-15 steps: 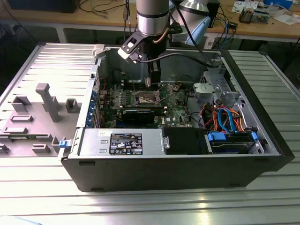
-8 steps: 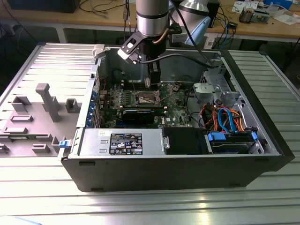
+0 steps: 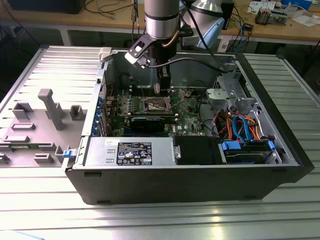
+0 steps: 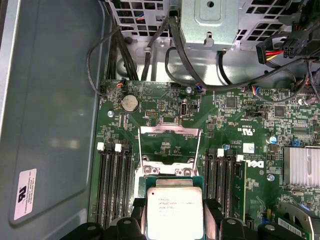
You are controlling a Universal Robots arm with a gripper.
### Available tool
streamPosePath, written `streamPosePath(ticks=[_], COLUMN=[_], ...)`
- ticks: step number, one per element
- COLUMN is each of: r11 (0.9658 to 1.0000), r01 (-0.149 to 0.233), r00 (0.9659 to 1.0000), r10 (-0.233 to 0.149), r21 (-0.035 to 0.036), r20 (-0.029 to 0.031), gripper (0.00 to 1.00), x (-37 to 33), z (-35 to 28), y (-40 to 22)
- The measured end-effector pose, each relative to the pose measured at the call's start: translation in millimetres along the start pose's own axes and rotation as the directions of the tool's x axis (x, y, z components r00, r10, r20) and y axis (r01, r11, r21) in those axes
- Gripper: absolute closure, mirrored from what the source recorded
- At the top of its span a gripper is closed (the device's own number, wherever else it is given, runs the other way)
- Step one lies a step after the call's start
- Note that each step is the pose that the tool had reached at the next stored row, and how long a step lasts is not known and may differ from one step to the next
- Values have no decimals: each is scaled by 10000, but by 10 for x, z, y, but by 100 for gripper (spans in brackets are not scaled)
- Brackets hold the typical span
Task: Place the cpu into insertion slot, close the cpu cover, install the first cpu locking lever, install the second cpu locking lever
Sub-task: 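Place the cpu into insertion slot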
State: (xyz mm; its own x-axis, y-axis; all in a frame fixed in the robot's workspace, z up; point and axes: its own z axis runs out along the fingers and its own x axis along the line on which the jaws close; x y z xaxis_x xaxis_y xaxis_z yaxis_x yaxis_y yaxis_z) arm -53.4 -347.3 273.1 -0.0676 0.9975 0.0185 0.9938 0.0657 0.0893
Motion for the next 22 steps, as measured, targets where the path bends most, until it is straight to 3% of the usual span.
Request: streamPosePath(ticks=[22], r11=[10000], r01=[2], r00=[10000], r10=[-2], r21=[1], r20=[18], gripper=[45], x=[41], z=[38], y=[-42])
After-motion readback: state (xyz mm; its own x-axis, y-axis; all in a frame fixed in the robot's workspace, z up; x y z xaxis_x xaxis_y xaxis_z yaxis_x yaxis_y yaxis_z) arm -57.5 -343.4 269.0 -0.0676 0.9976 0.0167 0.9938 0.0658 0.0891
